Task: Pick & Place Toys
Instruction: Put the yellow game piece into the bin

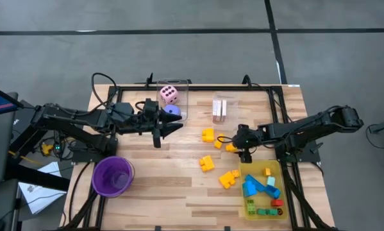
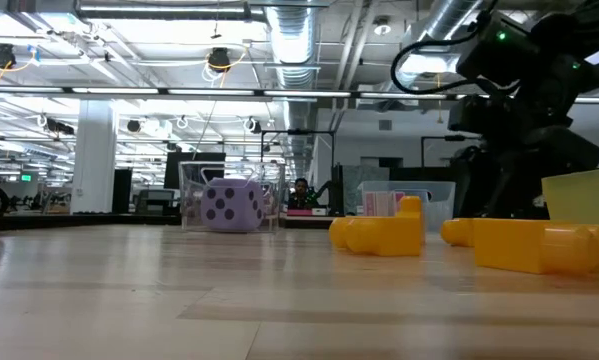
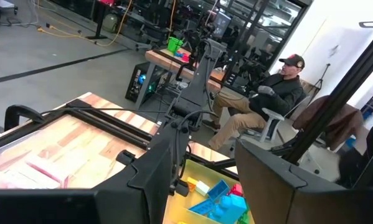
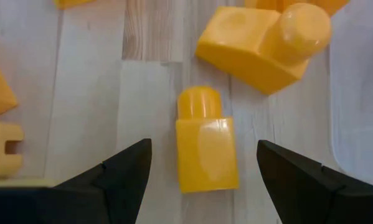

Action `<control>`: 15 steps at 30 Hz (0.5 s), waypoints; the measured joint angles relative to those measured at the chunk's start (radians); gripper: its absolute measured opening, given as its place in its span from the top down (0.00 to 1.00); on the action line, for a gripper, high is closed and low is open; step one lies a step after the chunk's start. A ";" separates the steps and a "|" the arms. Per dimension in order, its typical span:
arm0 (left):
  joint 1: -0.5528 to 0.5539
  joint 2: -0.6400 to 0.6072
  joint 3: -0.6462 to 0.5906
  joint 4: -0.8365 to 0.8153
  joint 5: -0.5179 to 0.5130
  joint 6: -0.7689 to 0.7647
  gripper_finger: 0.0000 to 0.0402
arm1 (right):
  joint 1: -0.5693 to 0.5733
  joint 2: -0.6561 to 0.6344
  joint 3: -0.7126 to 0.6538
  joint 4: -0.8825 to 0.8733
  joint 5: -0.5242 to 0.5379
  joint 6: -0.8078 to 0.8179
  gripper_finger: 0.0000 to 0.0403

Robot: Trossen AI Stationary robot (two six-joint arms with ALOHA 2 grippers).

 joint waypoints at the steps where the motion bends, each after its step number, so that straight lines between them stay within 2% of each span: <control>1: 0.000 0.000 0.000 0.000 0.000 -0.001 0.57 | 0.000 0.002 0.000 0.003 0.000 -0.001 0.30; 15: 0.000 0.000 0.000 0.001 0.000 -0.006 0.57 | 0.002 0.116 0.006 0.041 -0.056 0.017 0.30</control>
